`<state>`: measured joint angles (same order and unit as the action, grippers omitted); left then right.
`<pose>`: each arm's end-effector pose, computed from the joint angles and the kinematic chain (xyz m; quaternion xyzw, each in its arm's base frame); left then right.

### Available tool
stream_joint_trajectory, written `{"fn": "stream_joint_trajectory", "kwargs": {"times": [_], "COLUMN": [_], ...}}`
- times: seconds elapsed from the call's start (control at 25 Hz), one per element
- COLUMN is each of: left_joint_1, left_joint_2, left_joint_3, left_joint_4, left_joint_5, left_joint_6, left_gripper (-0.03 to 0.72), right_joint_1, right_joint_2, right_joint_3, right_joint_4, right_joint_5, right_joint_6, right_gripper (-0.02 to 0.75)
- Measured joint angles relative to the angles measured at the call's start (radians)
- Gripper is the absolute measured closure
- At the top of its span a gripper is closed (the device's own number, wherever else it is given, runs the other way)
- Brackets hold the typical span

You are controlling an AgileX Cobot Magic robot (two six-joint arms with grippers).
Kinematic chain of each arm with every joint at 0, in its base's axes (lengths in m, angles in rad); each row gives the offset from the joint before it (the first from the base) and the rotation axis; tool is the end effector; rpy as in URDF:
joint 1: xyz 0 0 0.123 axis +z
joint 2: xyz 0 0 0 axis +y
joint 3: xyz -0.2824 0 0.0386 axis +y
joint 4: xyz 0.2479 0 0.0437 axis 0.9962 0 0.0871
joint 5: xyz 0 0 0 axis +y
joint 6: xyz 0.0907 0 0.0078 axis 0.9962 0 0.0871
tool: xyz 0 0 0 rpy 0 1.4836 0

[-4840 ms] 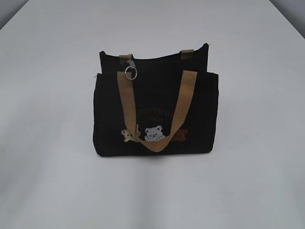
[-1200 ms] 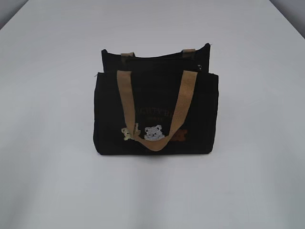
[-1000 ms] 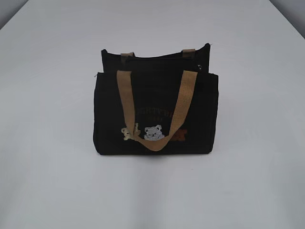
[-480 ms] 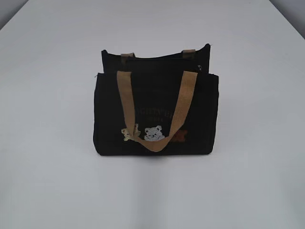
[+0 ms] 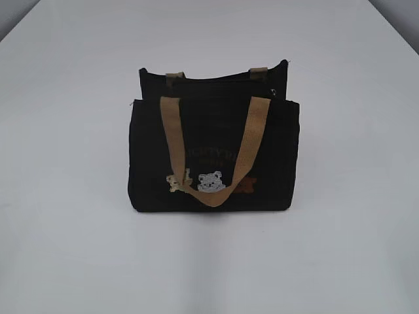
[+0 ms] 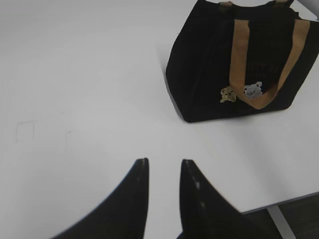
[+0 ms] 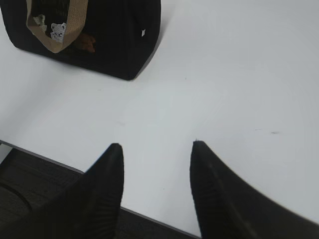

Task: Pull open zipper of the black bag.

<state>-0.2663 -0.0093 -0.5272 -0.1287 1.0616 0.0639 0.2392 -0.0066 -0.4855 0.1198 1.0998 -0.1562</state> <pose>-0.0123 -0.0072 0.2851 0.1420 0.8300 -0.1180 0.5263 -0.0083 0.0080 0.2705 -0.1728 0.8462 0.0805 0.4975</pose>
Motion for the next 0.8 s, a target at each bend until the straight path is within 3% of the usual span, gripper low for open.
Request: {"fn": "stream_joint_trajectory", "kwargs": {"times": [0.12, 0.36, 0.8], "left_joint_1": [0.018, 0.194, 0.205], "left_joint_2": [0.0, 0.0, 0.0], "left_joint_3": [0.0, 0.0, 0.0], "left_joint_4": [-0.001, -0.001, -0.001], "left_joint_5": [0.0, -0.001, -0.001], "left_joint_6": [0.0, 0.0, 0.0], "left_gripper": [0.532, 0.532, 0.532], "right_joint_1": [-0.023, -0.195, -0.204], "right_joint_2": [0.0, 0.0, 0.0], "right_joint_3": [0.0, 0.0, 0.0], "right_joint_4": [0.0, -0.001, -0.002], "right_joint_5": [0.0, 0.0, 0.0], "right_joint_6": [0.001, 0.001, 0.001], "right_gripper": [0.391, 0.391, 0.391]}}
